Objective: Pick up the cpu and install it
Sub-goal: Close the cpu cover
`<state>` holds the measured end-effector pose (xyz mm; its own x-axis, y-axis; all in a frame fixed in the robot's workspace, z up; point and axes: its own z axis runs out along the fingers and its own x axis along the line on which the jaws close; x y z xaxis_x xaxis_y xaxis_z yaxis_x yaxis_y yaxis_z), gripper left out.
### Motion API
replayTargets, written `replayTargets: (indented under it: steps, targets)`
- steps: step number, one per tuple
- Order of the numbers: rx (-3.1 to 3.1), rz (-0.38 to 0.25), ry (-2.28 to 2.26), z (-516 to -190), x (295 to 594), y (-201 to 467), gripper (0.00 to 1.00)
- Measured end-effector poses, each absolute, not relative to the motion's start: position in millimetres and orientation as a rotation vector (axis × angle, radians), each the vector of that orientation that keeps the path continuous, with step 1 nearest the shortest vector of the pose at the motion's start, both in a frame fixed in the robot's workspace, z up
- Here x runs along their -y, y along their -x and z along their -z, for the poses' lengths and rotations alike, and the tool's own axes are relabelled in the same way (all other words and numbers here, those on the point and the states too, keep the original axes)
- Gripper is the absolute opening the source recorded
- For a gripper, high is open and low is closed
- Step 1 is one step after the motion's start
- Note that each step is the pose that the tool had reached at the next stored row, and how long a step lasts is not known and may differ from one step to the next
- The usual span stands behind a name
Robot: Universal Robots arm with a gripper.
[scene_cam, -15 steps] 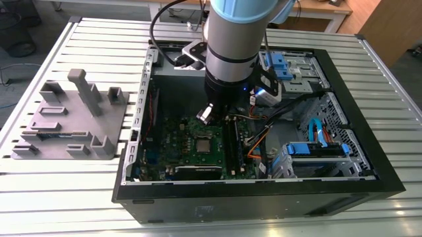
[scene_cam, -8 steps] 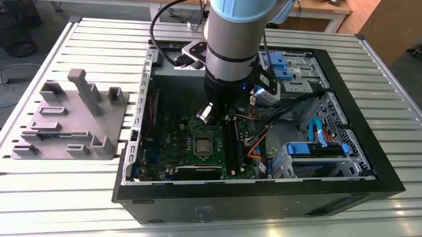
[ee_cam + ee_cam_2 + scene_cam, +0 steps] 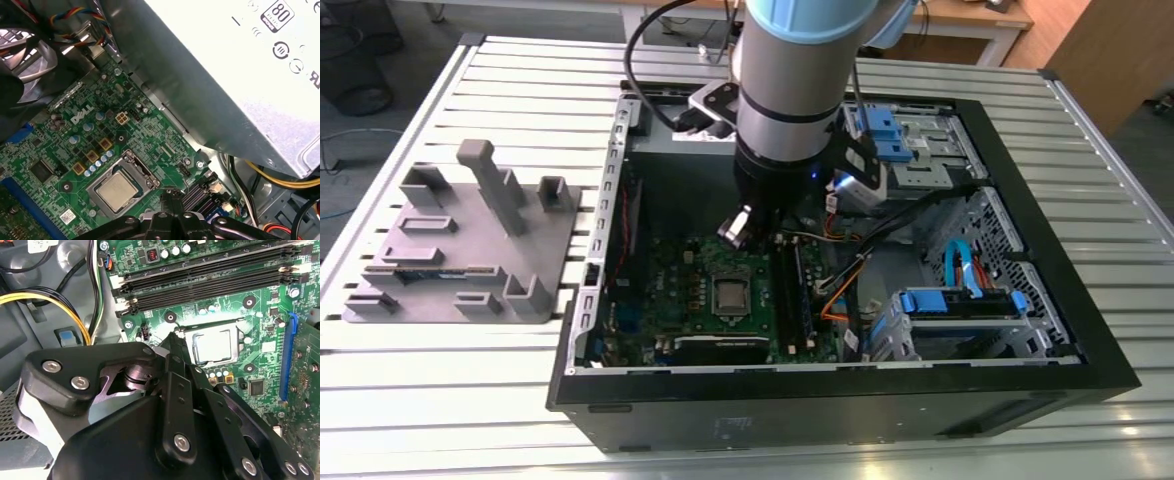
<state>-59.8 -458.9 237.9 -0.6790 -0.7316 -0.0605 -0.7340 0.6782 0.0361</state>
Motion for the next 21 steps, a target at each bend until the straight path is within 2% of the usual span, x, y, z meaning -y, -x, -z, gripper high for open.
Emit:
replayTargets:
  steps: [21]
  targets:
    - [-2.84, -0.09, 1.241, -252, 459, 59, 0.13]
